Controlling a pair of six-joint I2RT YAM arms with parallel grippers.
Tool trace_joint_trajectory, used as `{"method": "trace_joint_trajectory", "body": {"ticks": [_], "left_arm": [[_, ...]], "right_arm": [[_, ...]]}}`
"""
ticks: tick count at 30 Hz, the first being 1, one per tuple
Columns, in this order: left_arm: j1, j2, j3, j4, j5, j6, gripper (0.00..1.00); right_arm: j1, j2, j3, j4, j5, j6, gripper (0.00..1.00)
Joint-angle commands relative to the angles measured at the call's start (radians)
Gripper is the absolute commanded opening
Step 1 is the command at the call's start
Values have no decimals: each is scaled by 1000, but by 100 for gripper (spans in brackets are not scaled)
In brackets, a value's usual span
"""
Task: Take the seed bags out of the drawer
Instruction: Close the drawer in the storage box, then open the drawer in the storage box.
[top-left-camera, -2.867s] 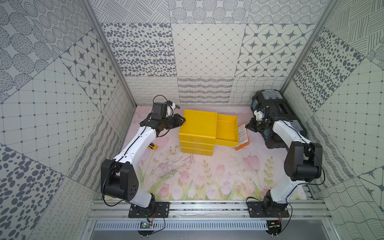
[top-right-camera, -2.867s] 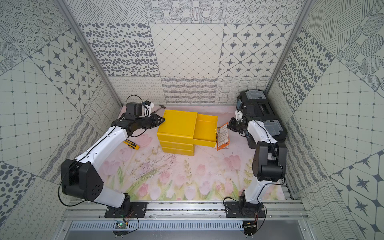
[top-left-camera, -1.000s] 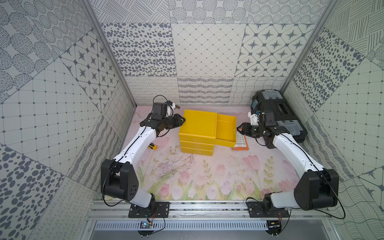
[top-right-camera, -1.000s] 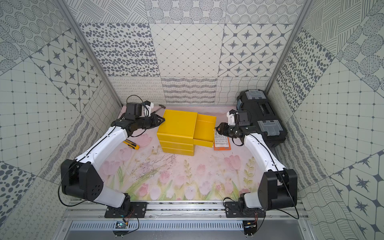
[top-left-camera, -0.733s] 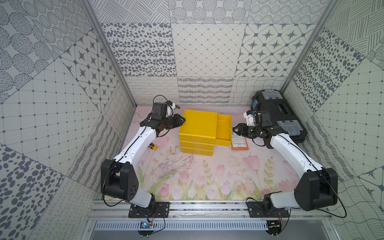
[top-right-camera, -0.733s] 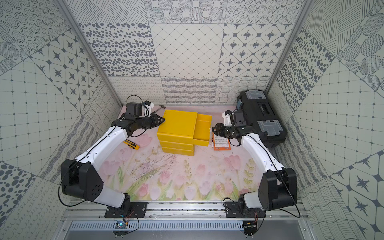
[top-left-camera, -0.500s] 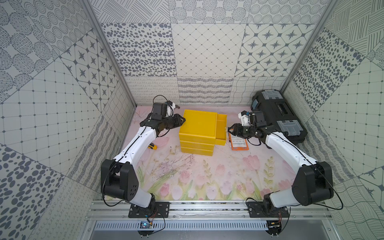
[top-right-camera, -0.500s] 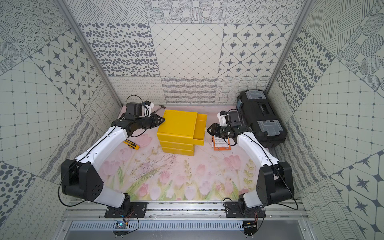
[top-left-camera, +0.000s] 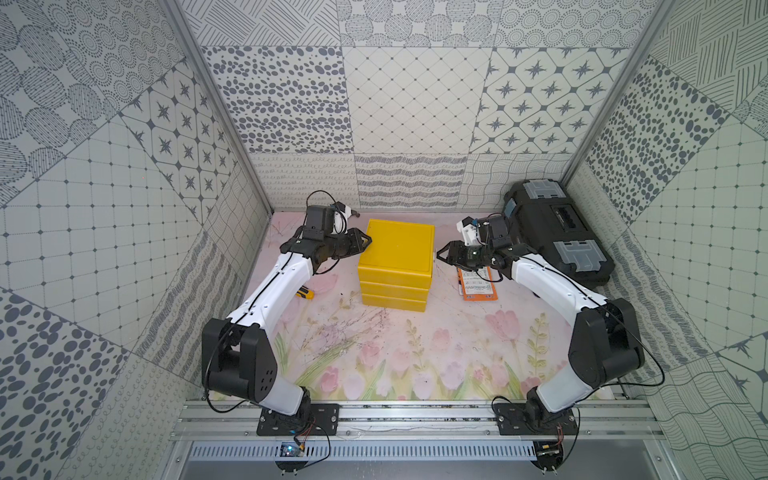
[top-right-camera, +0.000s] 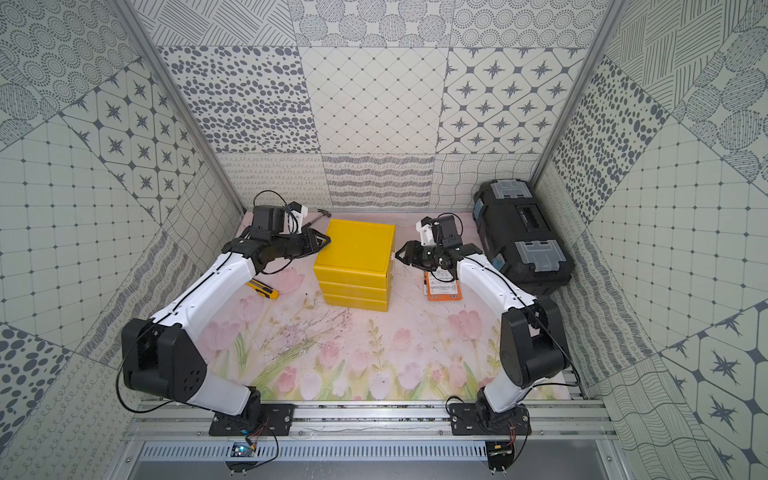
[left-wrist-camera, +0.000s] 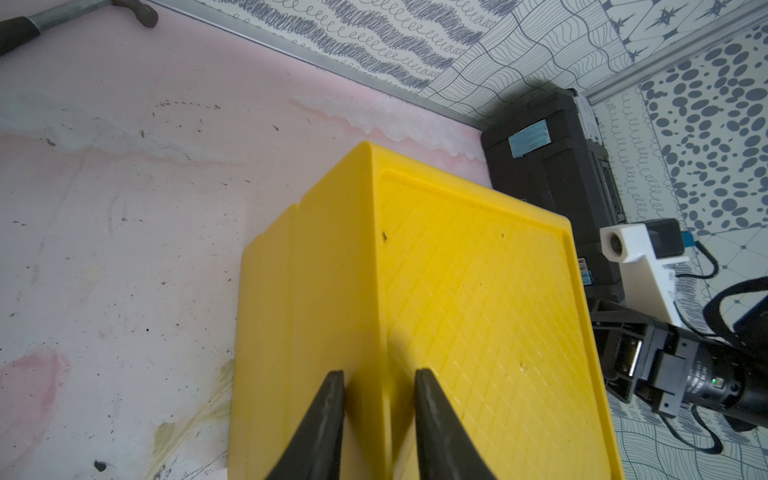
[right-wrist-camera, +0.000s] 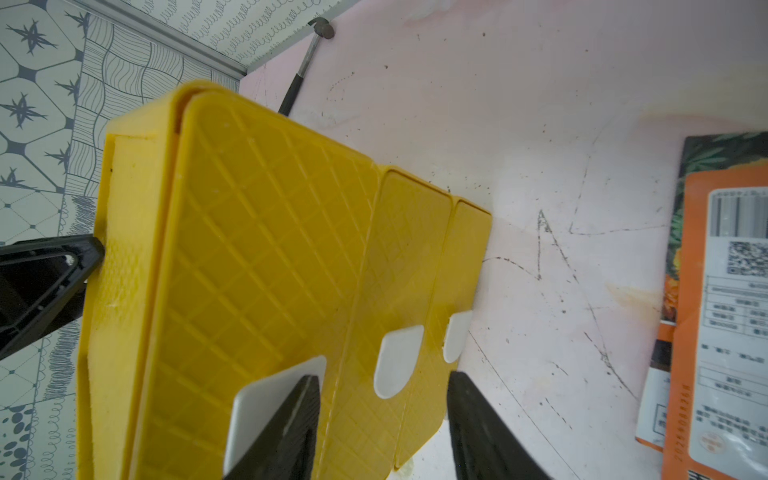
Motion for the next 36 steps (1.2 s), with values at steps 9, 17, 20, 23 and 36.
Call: {"method": "trace_joint_trajectory", "body": {"ticks": [9, 17, 20, 23, 36], "left_arm": [[-6, 4, -18, -247, -39, 24, 33], [-7, 13, -18, -251, -38, 26, 27], [-6, 17, -16, -253, -37, 25, 25], [-7, 17, -16, -253, -38, 24, 25], [-6, 23, -15, -251, -34, 23, 25]], "right_arm": [[60, 71, 77, 76, -18, 32, 55], [49, 37, 49, 44, 35, 9, 55], [37, 22, 32, 23, 64, 3, 54], [22, 11, 9, 24, 75, 9, 54], [21, 18, -26, 48, 55, 49, 44]]}}
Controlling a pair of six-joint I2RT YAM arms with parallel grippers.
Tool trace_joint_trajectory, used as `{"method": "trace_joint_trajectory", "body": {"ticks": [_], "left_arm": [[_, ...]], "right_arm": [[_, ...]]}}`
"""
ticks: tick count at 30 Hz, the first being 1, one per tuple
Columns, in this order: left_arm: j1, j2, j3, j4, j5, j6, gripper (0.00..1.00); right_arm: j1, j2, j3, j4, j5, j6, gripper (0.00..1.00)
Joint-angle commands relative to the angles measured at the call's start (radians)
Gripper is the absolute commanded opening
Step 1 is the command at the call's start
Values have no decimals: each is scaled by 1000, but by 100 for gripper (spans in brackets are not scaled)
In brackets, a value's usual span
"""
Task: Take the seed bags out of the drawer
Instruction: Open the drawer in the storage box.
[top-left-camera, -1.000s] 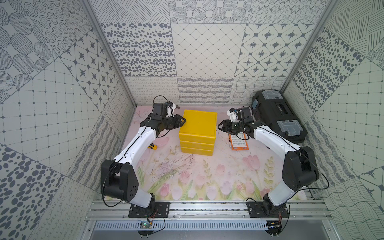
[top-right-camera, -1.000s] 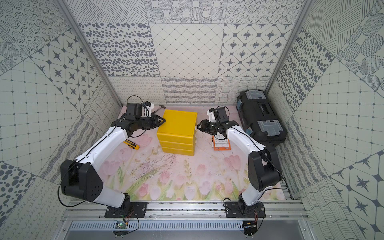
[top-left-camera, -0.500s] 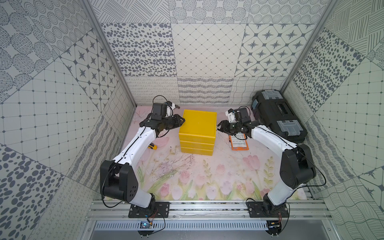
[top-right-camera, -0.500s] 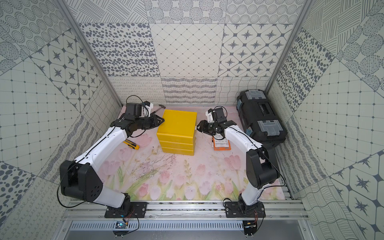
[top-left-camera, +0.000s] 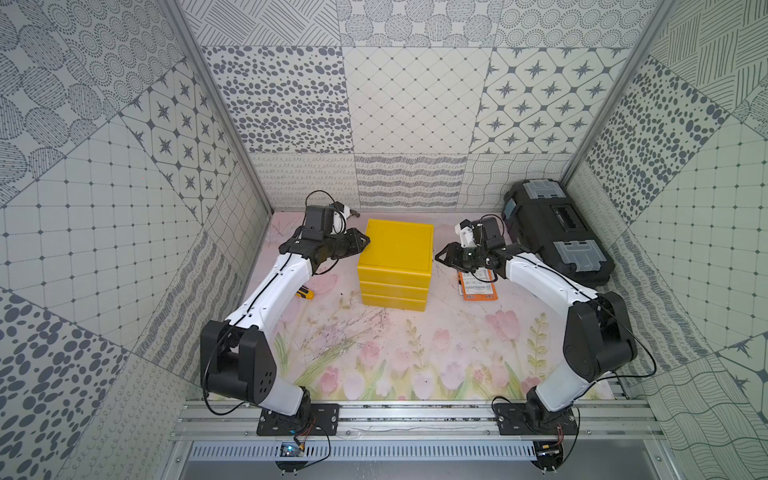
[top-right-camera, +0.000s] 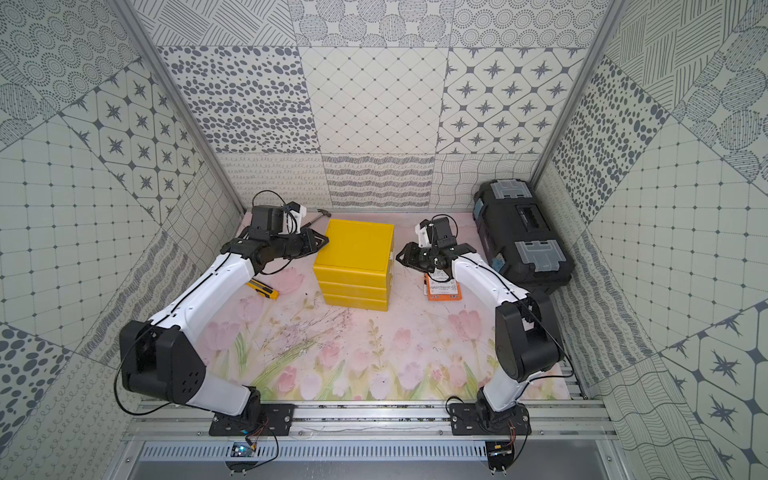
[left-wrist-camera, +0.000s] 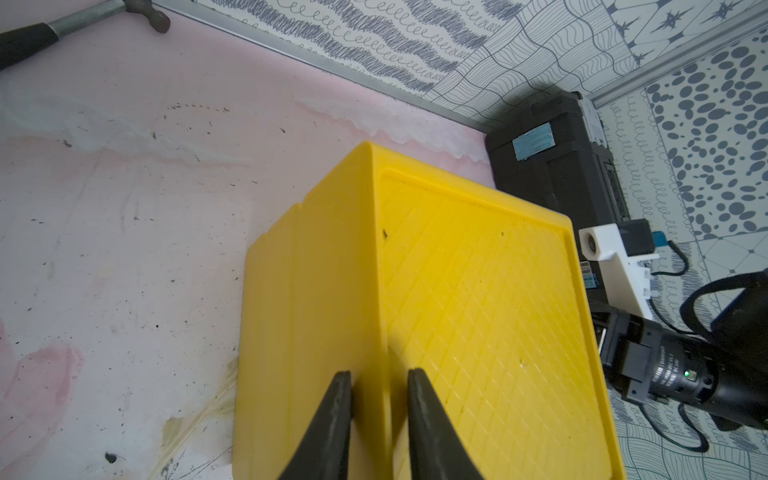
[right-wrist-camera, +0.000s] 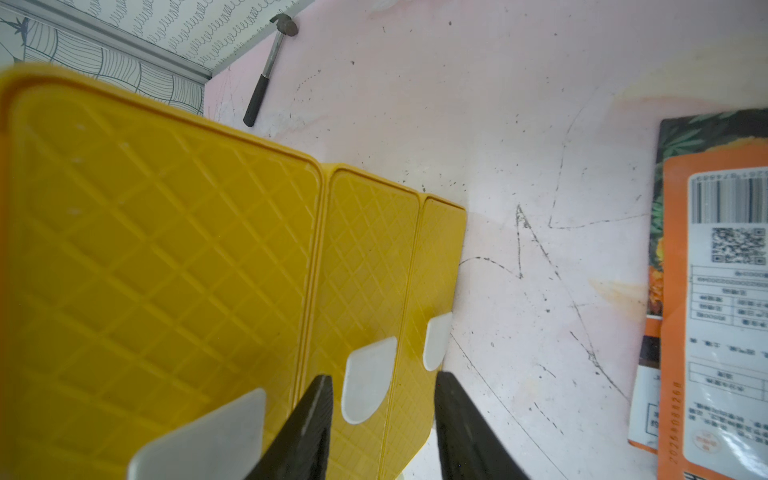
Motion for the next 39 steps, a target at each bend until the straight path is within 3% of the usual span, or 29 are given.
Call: {"method": "trace_joint_trajectory", "body": {"ticks": [1, 15, 27, 39], "left_arm": [[-7, 29, -14, -245, -20, 23, 25], [-7, 29, -16, -243, -20, 22, 25], [-6, 29, -17, -240, -15, 20, 25], [-7, 29, -16, -242, -17, 20, 26]], "right_arm": [[8, -15, -22, 56, -18, 18, 44], [49, 14, -29, 86, -36, 38, 41], [67, 57, -29, 91, -27, 40, 31], [68, 25, -21, 36, 36, 12, 5]]}}
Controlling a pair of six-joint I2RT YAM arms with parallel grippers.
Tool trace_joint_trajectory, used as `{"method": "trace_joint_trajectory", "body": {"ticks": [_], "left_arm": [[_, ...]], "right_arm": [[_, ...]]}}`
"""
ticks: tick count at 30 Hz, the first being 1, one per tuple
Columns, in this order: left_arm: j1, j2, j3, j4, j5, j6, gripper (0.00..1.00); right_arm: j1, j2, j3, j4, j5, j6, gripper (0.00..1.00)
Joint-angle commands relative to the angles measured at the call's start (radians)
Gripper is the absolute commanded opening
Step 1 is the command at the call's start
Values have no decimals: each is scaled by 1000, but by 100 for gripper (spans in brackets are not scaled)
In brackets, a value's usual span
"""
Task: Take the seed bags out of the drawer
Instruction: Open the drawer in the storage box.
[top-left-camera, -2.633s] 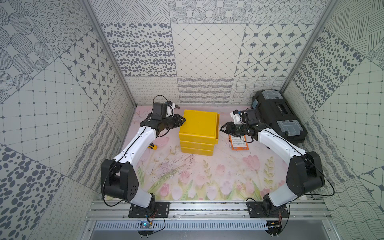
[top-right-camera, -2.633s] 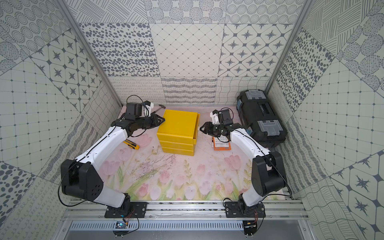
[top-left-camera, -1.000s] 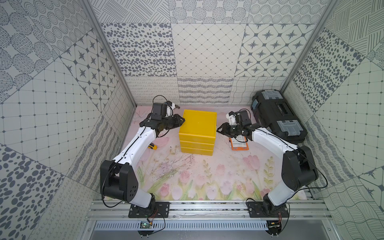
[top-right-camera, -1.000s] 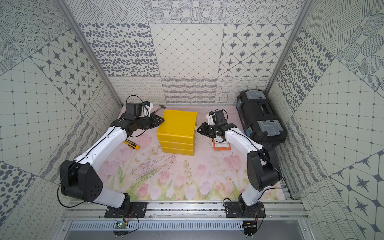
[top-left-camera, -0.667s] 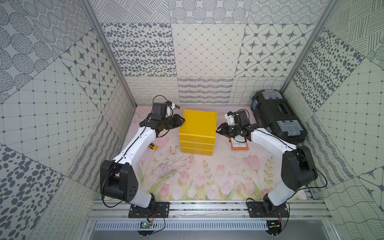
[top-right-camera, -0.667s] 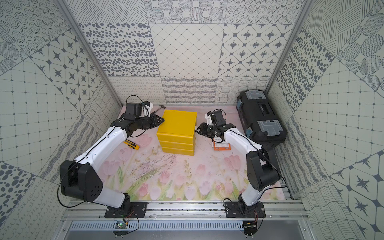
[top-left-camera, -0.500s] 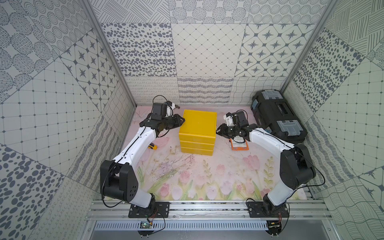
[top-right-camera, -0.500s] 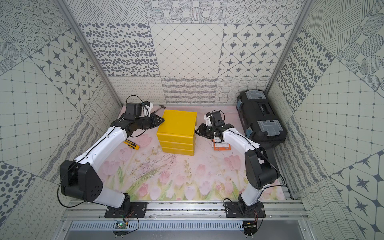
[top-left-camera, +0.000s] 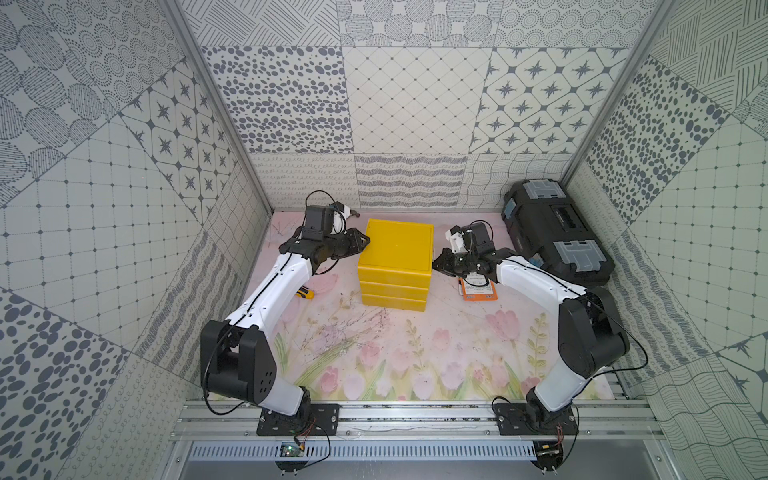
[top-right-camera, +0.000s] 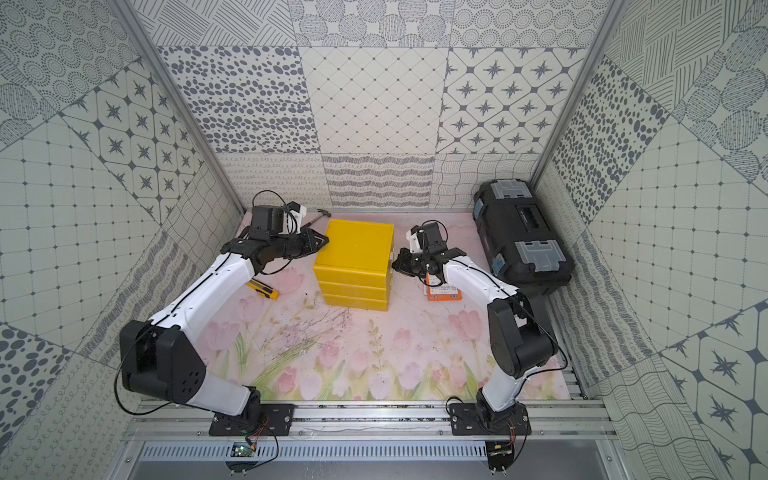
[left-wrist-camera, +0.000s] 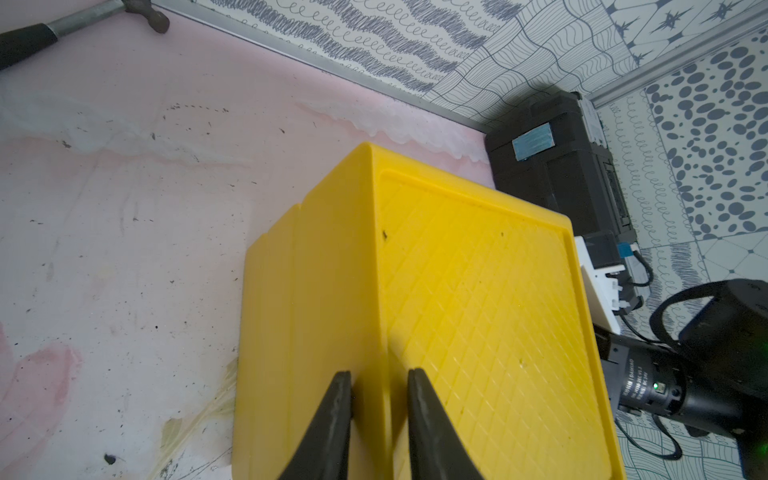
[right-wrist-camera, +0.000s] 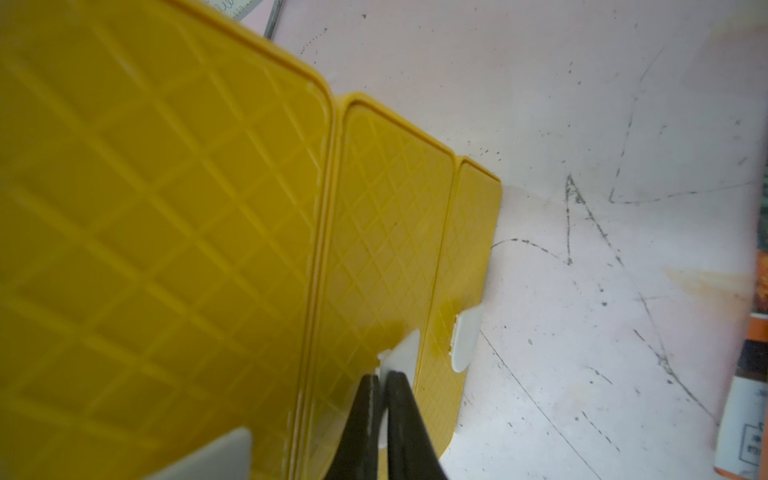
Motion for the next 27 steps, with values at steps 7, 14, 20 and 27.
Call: {"method": "trace_joint_trajectory", "body": {"ticks": [7, 14, 20, 27], "left_arm": [[-7, 27, -17, -244, -20, 21, 25], [-7, 27, -17, -244, -19, 21, 25], [-7, 27, -16, -244, -20, 22, 25], [-6, 27, -16, -243, -20, 22, 25]], "right_arm": [[-12, -40, 13, -53, 50, -55, 0], [-74, -81, -16, -69, 27, -69, 0], [-126, -114, -42, -89, 12, -93, 0], [-196, -139, -69, -114, -2, -122, 0]]}}
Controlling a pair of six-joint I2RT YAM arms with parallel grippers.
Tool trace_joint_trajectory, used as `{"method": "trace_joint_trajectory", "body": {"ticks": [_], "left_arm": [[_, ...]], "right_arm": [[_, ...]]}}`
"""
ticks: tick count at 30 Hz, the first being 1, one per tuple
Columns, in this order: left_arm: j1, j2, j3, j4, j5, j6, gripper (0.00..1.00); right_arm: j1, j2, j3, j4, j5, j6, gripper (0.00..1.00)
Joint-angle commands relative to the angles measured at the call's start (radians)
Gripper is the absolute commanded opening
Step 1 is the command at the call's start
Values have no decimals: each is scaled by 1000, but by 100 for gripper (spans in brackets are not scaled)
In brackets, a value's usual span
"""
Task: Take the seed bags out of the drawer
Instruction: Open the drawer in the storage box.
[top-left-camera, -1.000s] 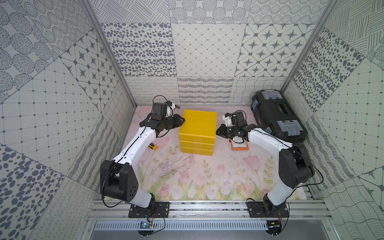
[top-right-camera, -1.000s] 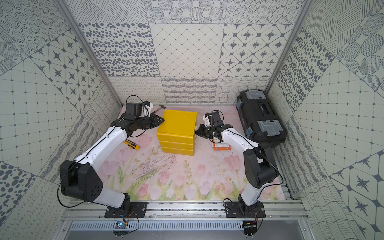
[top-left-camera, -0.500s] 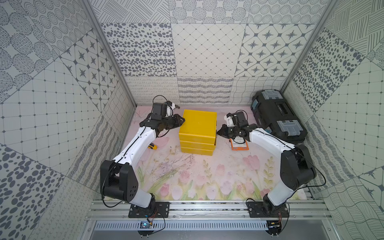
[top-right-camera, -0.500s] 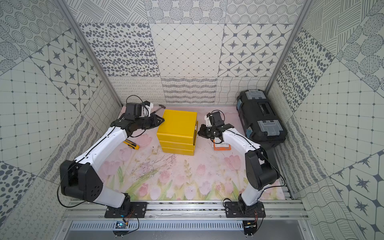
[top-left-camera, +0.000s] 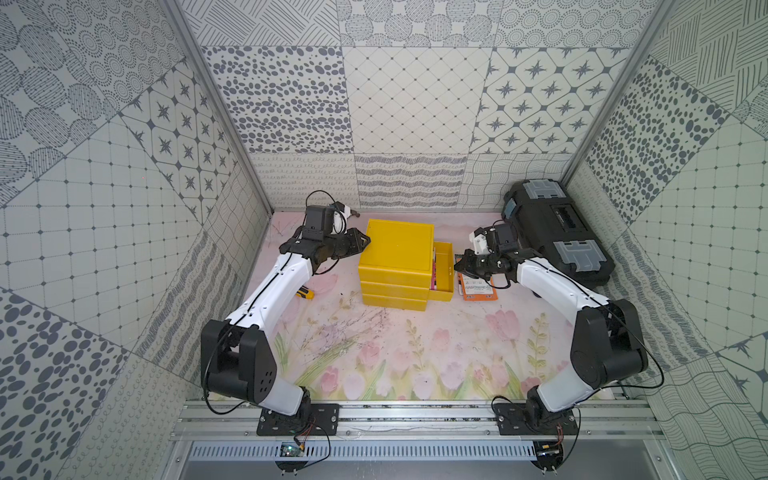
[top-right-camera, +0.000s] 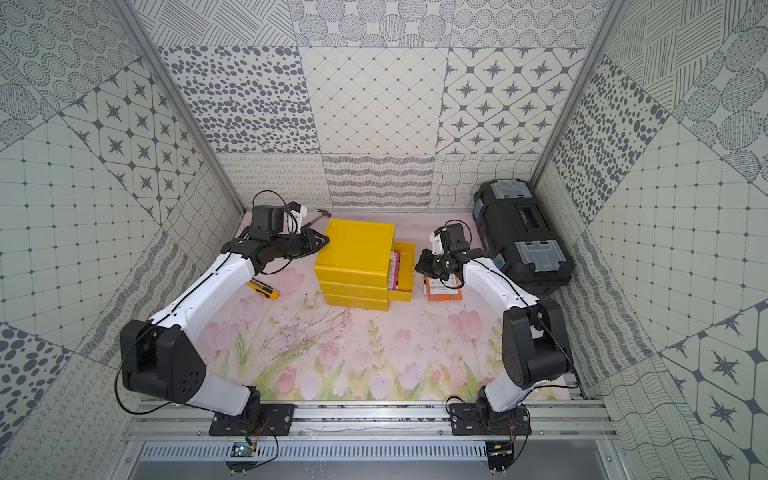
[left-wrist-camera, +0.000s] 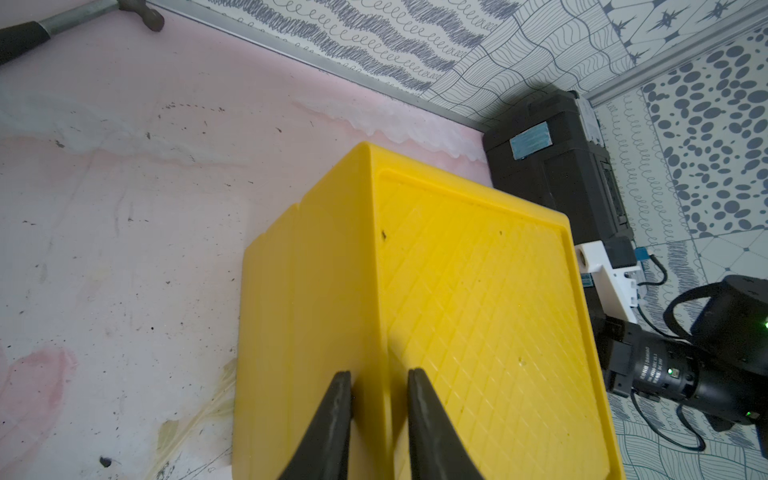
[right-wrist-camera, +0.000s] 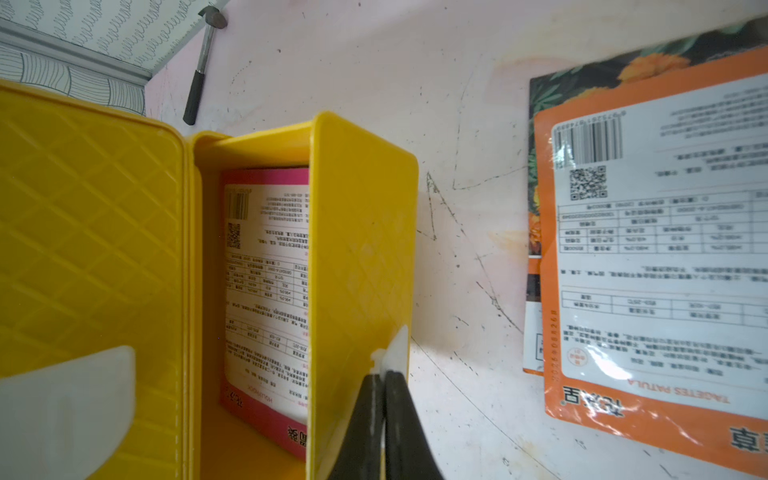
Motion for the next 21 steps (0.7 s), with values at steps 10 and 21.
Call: {"method": "trace_joint_trajectory", "body": {"ticks": [10, 21], "left_arm": [[-7, 25, -18, -247, -22, 22, 25], [-6, 25, -19, -247, -22, 21, 25]], "right_arm": [[-106, -72, -36, -4, -33, -59, 0], [-114, -22, 0, -4, -38, -72, 1]]}}
